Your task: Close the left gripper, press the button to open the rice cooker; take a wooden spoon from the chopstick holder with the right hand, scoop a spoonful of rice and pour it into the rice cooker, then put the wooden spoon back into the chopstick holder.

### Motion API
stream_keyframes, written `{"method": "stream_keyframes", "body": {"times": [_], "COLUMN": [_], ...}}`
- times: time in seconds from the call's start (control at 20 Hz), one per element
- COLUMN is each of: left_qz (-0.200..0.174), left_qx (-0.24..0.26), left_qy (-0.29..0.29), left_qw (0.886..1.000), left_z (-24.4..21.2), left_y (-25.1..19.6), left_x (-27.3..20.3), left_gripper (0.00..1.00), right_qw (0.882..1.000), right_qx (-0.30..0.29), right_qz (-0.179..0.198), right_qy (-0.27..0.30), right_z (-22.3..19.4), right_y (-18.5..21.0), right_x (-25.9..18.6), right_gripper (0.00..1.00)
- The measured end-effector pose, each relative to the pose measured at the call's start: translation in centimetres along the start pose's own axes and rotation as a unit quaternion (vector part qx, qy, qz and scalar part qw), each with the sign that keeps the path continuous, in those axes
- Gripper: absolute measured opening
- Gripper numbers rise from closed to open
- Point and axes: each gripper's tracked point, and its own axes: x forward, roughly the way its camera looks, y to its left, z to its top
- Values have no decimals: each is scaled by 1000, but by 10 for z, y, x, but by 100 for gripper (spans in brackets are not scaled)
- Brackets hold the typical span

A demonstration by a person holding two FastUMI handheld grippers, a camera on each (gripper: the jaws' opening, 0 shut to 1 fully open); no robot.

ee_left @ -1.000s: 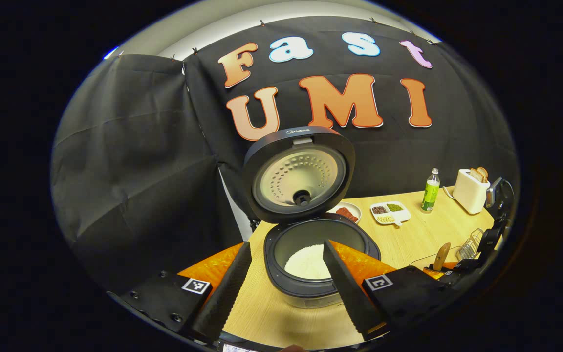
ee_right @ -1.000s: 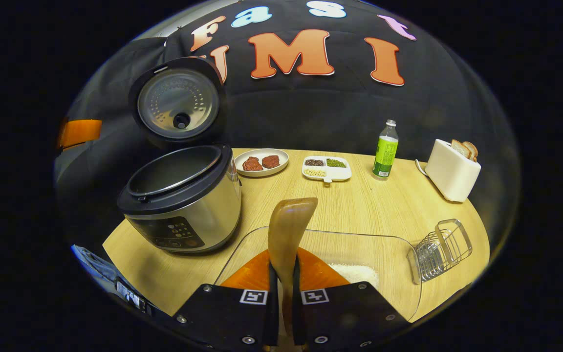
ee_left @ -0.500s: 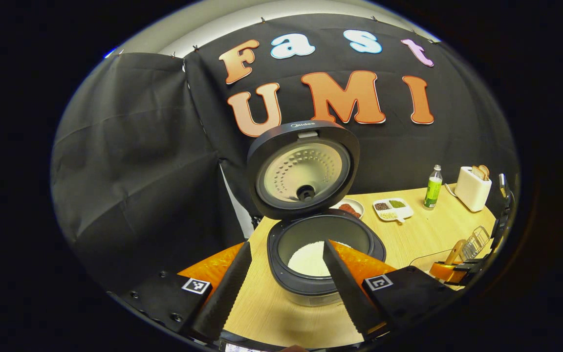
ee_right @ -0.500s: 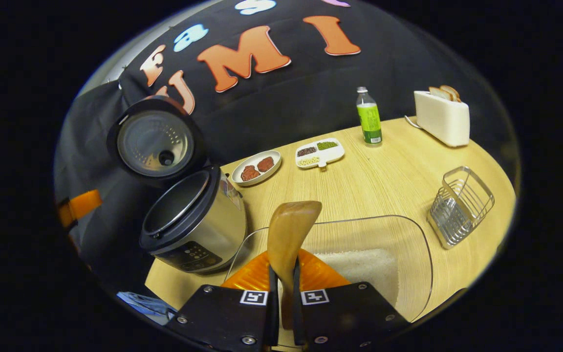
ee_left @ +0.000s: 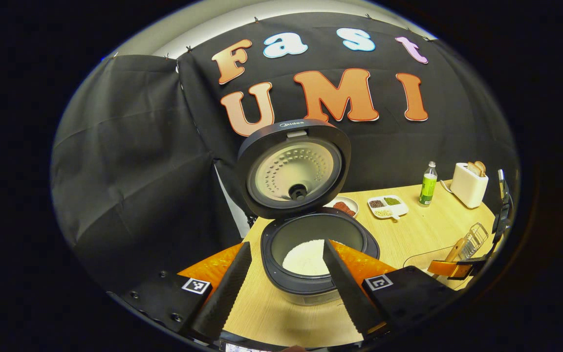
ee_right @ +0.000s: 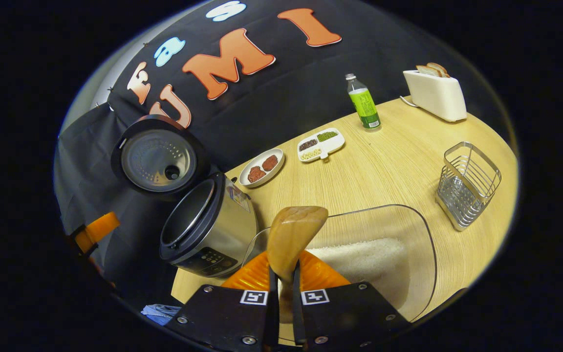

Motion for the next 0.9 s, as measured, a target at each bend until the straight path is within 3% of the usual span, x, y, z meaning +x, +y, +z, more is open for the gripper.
{"method": "stream_keyframes", "body": {"times": [0.55,0.6,0.65,0.9], "left_qz": [-31,-34,-38,-52], "left_qx": [11,11,12,16], "left_qy": [-15,-17,-20,-31], "left_qw": [999,999,999,998], "left_z": [8,9,11,18], "left_y": [-31,-35,-39,-56], "left_x": [-11,-11,-12,-14], "left_gripper": [99,95,99,99], "right_qw": [995,994,993,988], "right_qx": [95,100,108,144], "right_qz": [34,33,34,49], "right_qy": [-17,-21,-24,-34], "right_z": [38,43,48,66], "right_y": [-38,-43,-48,-60], "right_x": [-17,-20,-22,-36], "right_gripper": [11,11,11,11]}}
